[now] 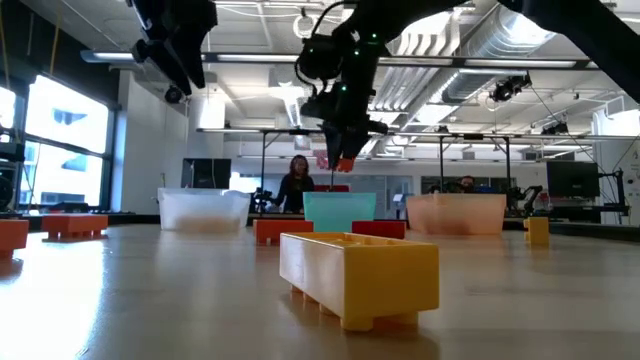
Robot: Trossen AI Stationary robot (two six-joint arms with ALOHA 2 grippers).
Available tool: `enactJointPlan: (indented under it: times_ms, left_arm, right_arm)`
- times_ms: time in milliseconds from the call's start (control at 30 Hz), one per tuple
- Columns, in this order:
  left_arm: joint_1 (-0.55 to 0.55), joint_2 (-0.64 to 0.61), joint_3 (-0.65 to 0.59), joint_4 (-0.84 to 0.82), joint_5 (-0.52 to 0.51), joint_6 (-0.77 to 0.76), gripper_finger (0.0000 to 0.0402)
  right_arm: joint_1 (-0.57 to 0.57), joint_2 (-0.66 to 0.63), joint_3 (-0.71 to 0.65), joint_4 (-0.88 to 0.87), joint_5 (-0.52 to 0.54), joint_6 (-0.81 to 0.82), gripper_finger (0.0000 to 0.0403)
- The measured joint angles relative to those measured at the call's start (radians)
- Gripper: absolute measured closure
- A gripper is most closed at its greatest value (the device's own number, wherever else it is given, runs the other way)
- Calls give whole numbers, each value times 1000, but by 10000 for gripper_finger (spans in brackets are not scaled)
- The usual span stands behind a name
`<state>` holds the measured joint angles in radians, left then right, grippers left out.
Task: Sort & place blocks by color
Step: Put the orange game piece into the blue bin
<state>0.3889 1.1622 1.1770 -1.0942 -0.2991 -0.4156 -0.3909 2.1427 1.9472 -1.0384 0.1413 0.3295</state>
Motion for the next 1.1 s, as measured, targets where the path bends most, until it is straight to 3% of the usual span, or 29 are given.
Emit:
enactJointPlan:
  times_ms: [733, 1100]
  left_arm:
    - [0, 82, 0, 0, 1, -82, 182]
    - [-3, 82, 0, 0, 175, -89, 183]
  right_arm:
    - [-59, 112, 0, -30, -111, -114, 293]
    - [-88, 117, -1, -30, -170, -111, 293]
